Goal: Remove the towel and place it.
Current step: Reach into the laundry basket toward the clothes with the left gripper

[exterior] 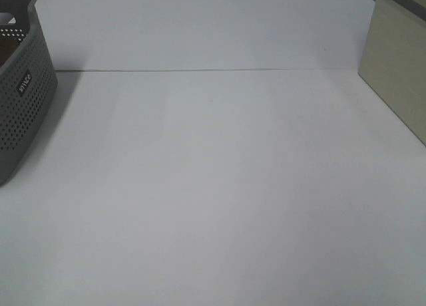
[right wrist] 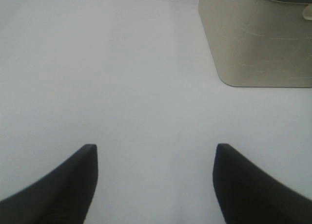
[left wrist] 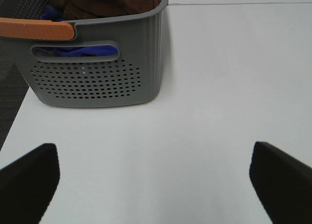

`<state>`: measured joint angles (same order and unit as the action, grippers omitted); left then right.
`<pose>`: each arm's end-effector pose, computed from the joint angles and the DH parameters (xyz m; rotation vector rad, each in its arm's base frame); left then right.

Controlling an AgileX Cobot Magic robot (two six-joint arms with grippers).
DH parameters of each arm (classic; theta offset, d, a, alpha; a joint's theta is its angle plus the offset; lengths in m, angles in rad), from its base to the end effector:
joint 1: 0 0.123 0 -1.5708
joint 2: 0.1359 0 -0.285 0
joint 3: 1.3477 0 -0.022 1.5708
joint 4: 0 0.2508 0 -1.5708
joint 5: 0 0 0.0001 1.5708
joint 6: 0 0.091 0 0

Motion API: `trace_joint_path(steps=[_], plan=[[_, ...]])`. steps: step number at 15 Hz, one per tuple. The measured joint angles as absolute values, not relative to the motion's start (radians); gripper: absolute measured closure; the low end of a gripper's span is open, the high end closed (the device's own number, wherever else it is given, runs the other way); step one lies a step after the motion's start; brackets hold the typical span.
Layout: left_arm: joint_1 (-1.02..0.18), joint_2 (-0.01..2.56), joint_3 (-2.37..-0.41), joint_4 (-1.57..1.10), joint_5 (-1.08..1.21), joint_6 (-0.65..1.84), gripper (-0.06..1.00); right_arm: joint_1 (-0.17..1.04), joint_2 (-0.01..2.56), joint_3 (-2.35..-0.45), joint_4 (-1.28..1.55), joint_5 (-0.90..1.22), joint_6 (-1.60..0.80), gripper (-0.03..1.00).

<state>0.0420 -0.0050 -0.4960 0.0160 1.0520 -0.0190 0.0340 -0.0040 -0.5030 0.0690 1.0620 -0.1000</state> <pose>-0.0048 0.0011 0.2769 -0.0627 2.0337 0.0336 -0.0061 0.0053 0.2782 -0.1399 2.0321 0.0411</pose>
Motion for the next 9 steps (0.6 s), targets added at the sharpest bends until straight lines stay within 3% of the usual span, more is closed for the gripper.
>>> trace_joint_path(steps=[9], plan=[[0.042, -0.005, -0.496, 0.018, 1.052, -0.019, -0.05, 0.034, -0.004, -0.503, 0.069, 1.062, -0.1, 0.31]])
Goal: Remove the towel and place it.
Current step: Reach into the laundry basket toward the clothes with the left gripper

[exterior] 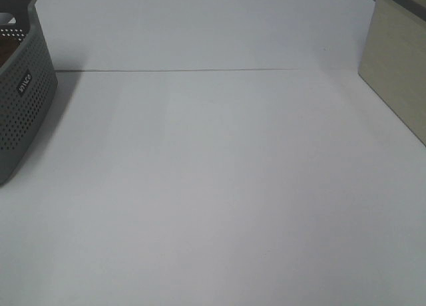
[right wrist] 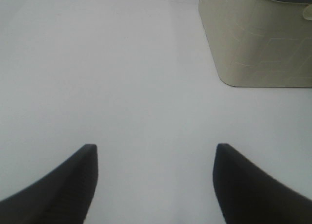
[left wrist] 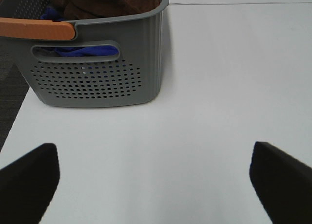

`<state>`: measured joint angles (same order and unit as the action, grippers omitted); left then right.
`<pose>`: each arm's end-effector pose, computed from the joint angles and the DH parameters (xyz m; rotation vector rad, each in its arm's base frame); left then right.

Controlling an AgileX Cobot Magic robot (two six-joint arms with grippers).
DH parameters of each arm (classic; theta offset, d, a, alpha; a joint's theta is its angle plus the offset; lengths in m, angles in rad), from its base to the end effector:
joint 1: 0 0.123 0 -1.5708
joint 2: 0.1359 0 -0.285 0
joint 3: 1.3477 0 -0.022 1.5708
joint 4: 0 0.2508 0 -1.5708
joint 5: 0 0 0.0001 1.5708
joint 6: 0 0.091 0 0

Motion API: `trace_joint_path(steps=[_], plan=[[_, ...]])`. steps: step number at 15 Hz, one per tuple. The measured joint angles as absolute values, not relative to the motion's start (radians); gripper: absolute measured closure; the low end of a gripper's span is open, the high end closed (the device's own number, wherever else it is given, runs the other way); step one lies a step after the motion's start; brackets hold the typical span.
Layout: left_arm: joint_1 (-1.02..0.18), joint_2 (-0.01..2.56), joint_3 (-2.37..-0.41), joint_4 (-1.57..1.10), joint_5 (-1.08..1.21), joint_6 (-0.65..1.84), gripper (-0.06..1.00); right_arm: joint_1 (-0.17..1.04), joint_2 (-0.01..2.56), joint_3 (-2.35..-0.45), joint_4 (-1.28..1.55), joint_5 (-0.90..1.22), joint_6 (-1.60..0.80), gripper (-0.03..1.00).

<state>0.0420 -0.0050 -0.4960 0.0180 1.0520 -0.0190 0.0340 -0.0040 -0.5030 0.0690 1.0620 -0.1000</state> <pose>-0.0048 0.0012 0.2769 -0.0628 2.0337 0.0360 -0.0061 0.0053 0.2782 -0.1399 2.0321 0.0411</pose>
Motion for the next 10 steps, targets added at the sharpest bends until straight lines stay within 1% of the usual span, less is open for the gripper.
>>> trace_joint_path(steps=[10], plan=[[0.042, -0.005, -0.496, 0.018, 1.052, -0.019, -0.05, 0.034, -0.004, -0.503, 0.069, 1.062, -0.1, 0.31]])
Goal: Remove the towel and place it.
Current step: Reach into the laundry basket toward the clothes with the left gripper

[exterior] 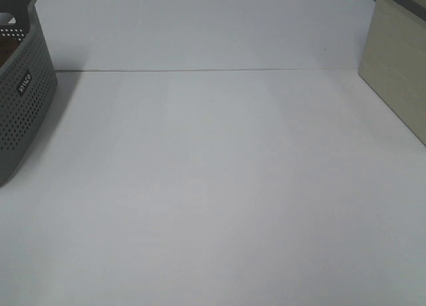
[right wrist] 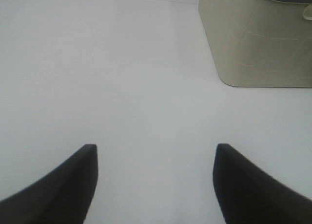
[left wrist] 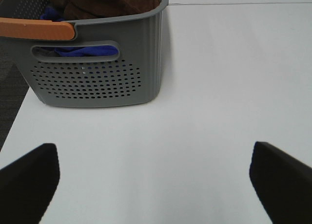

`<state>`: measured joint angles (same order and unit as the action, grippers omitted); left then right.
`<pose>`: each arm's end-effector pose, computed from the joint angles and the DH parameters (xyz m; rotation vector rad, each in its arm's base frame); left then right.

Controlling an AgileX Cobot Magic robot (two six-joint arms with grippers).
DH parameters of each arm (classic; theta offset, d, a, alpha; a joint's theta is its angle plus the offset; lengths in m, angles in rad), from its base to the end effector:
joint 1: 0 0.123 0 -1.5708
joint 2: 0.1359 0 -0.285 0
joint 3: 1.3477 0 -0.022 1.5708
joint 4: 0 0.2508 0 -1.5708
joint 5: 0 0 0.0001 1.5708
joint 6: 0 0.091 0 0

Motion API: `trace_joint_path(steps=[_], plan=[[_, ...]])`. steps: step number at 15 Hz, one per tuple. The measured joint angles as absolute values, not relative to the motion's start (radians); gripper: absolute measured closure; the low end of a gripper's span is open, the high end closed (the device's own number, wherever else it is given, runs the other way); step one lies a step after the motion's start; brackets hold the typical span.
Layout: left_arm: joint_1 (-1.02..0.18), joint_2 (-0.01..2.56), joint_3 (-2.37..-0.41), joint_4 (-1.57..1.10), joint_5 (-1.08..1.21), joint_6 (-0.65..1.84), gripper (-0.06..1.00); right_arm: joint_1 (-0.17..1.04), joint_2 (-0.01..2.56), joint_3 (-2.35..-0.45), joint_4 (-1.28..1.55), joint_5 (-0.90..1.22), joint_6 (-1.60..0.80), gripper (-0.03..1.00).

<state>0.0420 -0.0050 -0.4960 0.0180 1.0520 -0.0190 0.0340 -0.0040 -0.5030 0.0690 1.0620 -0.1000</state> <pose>-0.0048 0.0012 0.2769 -0.0628 2.0337 0.0360 -0.0061 0.0053 0.2782 -0.1399 2.0321 0.0411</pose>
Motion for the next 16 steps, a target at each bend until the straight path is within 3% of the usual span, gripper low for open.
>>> trace_joint_path(steps=[16], plan=[[0.042, -0.005, -0.496, 0.017, 1.052, -0.019, -0.05, 0.034, -0.004, -0.503, 0.069, 1.062, -0.1, 0.31]])
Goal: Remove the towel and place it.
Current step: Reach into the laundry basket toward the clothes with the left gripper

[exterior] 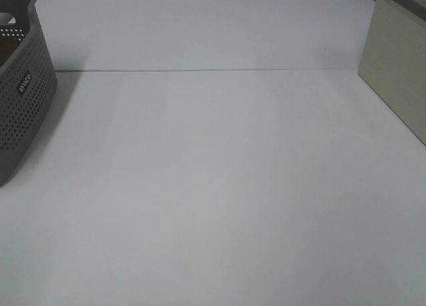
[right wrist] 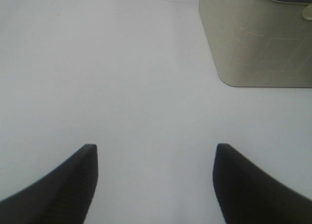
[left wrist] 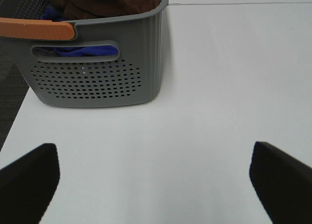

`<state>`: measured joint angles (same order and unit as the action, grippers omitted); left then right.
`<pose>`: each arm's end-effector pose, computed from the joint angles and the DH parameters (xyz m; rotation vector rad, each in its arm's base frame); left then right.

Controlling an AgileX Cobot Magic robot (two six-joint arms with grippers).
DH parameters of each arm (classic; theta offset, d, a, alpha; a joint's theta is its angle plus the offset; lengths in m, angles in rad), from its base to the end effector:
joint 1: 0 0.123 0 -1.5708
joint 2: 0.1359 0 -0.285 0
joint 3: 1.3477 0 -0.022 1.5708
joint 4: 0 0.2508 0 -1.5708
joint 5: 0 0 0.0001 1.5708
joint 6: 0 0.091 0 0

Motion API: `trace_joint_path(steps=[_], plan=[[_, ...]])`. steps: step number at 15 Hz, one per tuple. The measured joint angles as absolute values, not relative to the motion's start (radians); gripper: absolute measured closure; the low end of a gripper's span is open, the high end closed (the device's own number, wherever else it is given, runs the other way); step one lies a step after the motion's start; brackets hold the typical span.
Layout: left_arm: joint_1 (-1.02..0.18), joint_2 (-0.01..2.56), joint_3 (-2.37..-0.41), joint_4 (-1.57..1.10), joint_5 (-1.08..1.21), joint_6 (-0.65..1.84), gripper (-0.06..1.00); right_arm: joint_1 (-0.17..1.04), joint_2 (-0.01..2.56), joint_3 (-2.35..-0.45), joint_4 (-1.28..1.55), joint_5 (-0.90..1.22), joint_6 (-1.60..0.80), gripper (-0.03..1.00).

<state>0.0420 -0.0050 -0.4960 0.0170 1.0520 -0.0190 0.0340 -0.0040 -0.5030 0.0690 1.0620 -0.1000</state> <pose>-0.0048 0.0011 0.2769 -0.0628 2.0337 0.0348 -0.0061 0.0053 0.2782 -0.1399 2.0321 0.0411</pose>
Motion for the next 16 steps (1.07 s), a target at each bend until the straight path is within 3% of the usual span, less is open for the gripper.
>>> trace_joint_path(steps=[16], plan=[[0.042, -0.005, -0.496, 0.017, 1.052, -0.019, -0.05, 0.034, -0.004, -0.503, 0.069, 1.062, -0.1, 0.31]])
